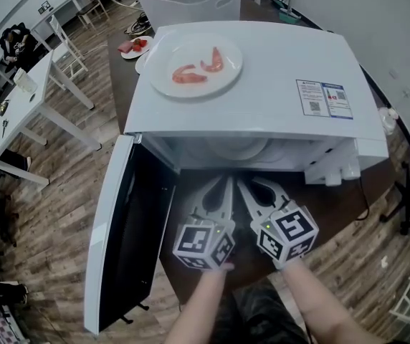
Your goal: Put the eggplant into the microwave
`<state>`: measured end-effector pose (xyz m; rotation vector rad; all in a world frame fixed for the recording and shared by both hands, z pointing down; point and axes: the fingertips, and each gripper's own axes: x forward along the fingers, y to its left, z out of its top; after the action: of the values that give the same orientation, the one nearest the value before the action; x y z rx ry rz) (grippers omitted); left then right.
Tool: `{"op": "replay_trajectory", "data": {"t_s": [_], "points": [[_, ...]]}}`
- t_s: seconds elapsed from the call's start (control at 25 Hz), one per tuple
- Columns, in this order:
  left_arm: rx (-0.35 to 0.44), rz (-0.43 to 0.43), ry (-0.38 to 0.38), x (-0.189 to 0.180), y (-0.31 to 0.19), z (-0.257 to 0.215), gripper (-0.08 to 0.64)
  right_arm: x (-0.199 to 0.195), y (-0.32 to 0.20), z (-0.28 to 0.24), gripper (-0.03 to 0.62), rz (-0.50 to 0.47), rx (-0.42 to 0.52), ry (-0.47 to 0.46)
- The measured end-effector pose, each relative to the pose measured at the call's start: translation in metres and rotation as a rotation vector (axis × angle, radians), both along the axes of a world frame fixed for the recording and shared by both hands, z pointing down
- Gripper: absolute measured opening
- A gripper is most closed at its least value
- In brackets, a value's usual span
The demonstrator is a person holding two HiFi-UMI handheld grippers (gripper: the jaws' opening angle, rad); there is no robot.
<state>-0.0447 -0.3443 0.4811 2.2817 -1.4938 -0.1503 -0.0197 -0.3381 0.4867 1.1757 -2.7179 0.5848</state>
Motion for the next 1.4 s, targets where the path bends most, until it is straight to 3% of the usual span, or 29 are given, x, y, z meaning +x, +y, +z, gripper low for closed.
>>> {"op": "replay_trajectory", "data": {"t_s": [0.16,0.64,0.96,1.4], "points": [[0.015,0.016,-0.014,-0.001,0.013,-0.006,0.002,-0.002,0.012,-0.004,0.003,-0.033,-0.026,-0.015],[0.077,0.074,-0.062,0.005,0.064,-0.035,0.002,-0.001,0.053,-0.041,0.003,-0.017,0.133,0.046],[0.098,0.12,-0.074,0.008,0.112,-0.057,0.002,-0.002,0.099,-0.06,0.003,-0.06,0.162,0.081],[0.144,0.197,-0.096,0.019,0.166,-0.09,0.002,0.007,0.149,-0.092,0.003,-0.003,0.202,0.077]]}}
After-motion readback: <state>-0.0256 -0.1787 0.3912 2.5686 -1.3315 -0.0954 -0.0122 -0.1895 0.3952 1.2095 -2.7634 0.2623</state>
